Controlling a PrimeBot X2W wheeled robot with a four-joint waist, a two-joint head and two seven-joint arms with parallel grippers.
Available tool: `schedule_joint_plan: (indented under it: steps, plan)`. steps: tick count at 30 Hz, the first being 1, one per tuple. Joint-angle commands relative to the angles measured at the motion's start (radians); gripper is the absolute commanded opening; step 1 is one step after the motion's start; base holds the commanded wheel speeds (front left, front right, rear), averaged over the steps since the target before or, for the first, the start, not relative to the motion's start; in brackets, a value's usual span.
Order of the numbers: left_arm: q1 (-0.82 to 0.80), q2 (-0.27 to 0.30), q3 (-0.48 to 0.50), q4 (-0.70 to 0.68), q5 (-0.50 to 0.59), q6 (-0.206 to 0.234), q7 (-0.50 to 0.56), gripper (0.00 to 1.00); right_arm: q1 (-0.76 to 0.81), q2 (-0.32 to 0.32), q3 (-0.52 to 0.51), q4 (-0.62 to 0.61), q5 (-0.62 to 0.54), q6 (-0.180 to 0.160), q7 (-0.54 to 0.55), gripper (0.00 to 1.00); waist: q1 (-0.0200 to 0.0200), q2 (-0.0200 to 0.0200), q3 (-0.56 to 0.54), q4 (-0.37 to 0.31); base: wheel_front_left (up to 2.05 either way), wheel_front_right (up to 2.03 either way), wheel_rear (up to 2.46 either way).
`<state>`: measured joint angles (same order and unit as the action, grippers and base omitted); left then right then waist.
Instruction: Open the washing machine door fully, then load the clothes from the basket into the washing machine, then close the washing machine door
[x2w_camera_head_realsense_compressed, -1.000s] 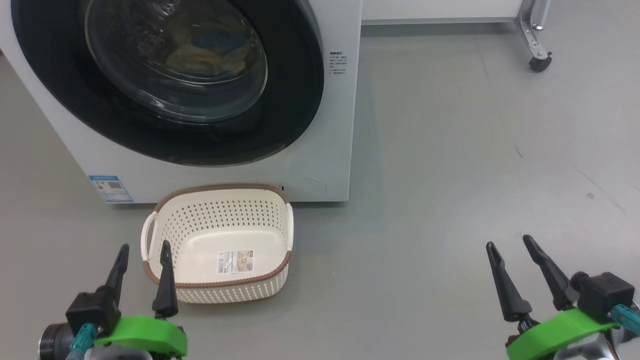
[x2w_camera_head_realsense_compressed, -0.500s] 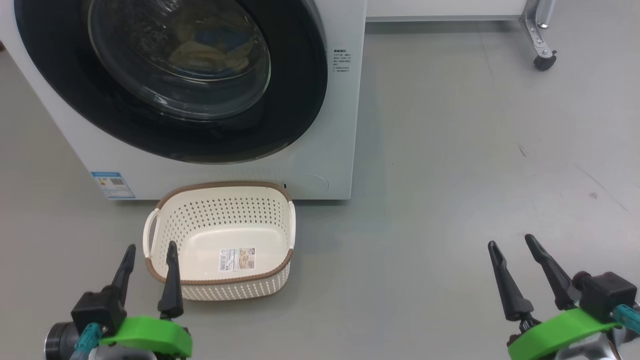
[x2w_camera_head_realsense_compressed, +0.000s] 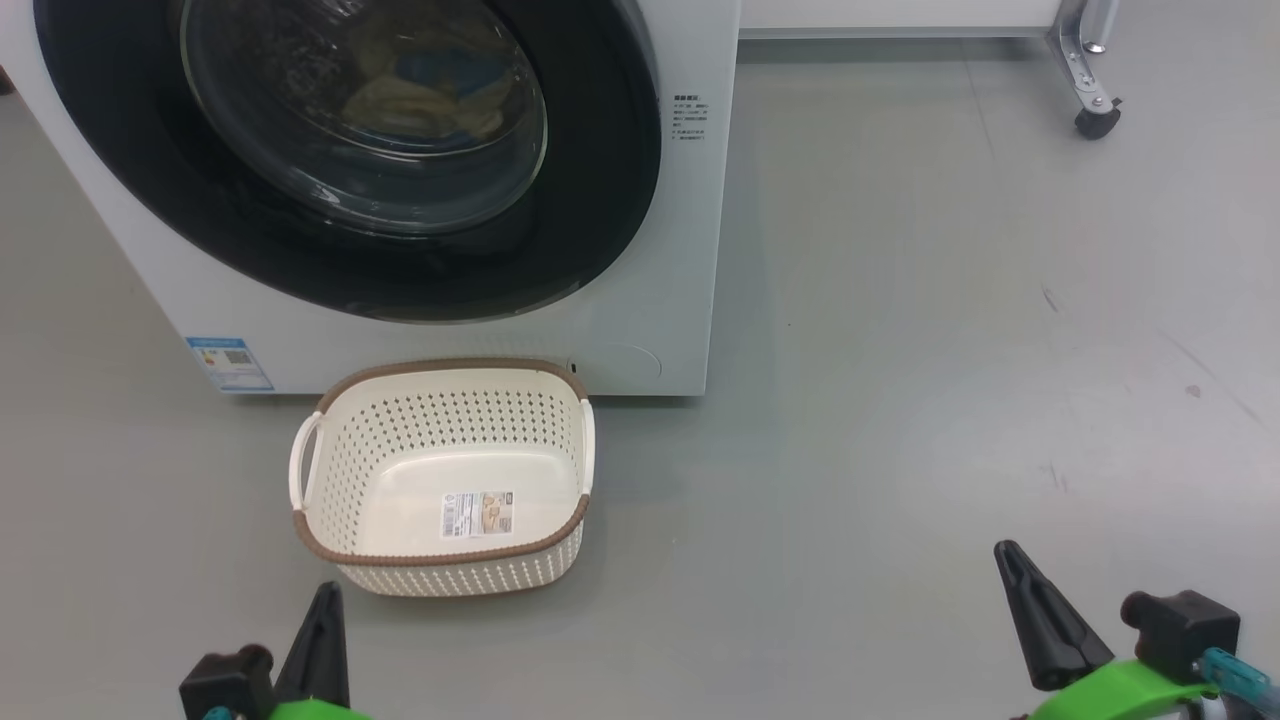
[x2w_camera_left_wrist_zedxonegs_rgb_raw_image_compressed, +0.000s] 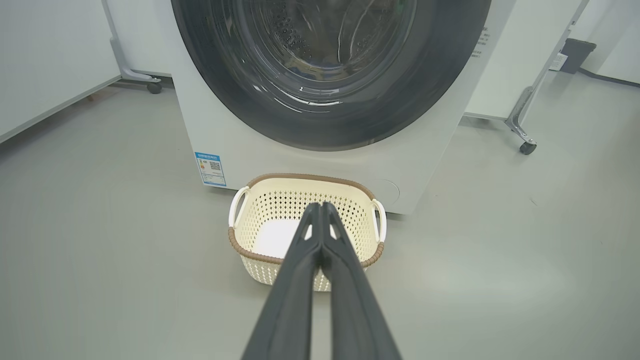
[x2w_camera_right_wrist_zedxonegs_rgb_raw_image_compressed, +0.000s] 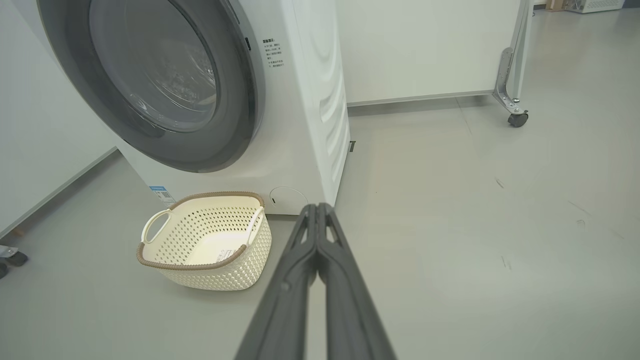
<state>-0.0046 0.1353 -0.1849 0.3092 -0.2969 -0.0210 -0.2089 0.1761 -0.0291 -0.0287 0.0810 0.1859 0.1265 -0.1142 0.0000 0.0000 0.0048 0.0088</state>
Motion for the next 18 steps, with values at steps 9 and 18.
schedule_joint_plan:
  steps: [9, 18]
  plan:
    - [-0.046, 0.002, 0.034, -0.033, -0.111, -0.010, 0.026, 0.00, -0.046, -0.014, -0.002, -0.018, 0.129, 0.000, 0.012, 0.00, 0.0000, 0.0000, 0.000, -0.001, 0.00, 0.00, 0.00]
    - [-0.051, -0.005, 0.057, -0.036, -0.217, -0.018, 0.051, 0.00, -0.067, -0.020, -0.002, -0.002, 0.250, 0.001, 0.025, 0.00, 0.0000, 0.0000, 0.000, -0.002, 0.00, 0.00, 0.00]
